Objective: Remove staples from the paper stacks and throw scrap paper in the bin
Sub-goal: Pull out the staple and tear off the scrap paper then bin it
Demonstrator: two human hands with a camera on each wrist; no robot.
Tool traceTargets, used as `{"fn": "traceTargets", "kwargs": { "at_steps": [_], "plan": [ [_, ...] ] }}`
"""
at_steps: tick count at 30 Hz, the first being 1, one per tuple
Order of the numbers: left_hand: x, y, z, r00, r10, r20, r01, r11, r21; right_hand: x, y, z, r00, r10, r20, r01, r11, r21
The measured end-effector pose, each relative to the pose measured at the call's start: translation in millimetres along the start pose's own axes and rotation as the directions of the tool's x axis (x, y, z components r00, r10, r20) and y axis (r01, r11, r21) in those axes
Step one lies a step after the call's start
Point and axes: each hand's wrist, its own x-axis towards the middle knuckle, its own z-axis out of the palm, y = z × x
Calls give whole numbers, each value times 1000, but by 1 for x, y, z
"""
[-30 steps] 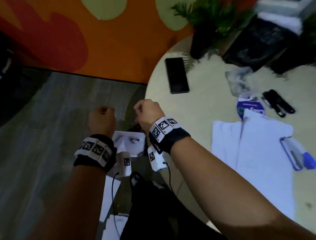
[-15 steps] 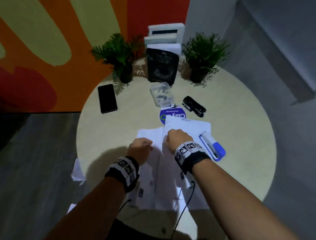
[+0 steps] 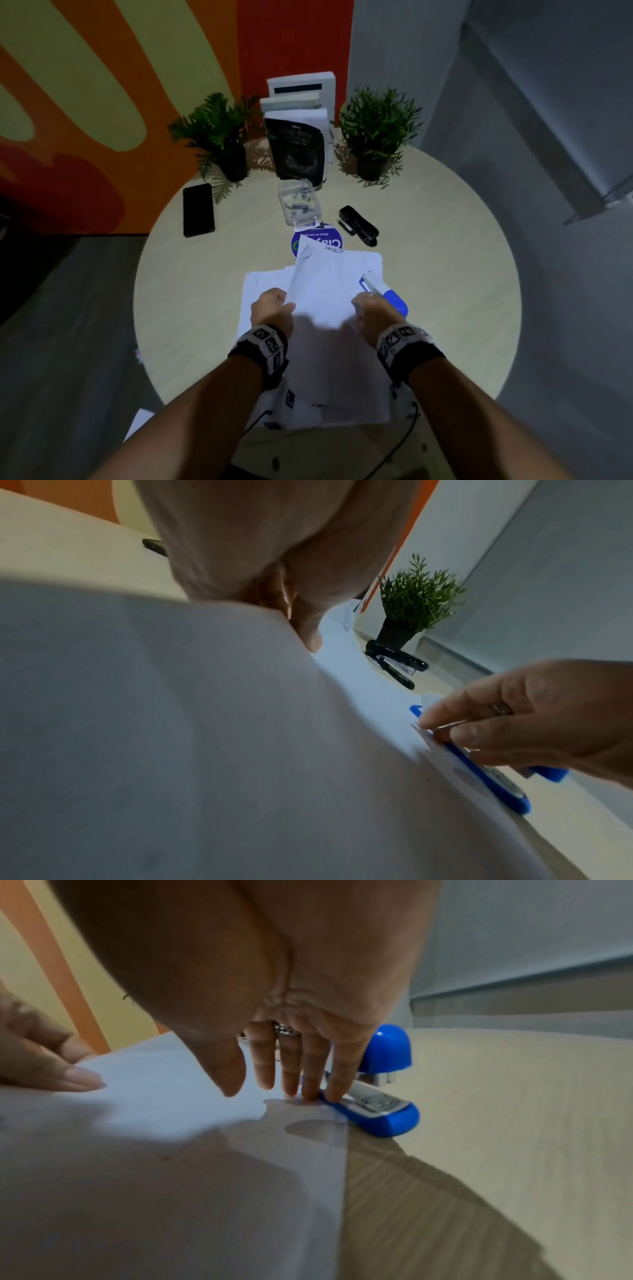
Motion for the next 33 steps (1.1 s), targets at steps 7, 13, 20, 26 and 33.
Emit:
{"fn": "traceTargets", "kwargs": {
  "at_steps": [7, 13, 20, 26, 33],
  "plan": [
    [10, -13, -17, 993, -39, -111, 21, 987, -158, 0, 9, -12, 992, 115, -61, -110, 991, 76],
    [10, -20, -35, 945, 213, -248, -258, 952, -166, 4, -15, -14, 980, 194, -48, -181, 961, 208],
    [20, -22, -70, 986, 28, -166, -101, 888, -450, 6, -5, -19, 941, 337, -42, -304, 892, 335],
    [14, -16, -68, 999, -21, 44, 47, 650, -758, 3, -19, -31, 970, 226, -87, -80, 635, 768],
    [-3, 25, -47, 977, 215, -13, -172, 739, -651, 9, 9, -69, 965, 171, -197, 50, 621, 782]
  ]
}}
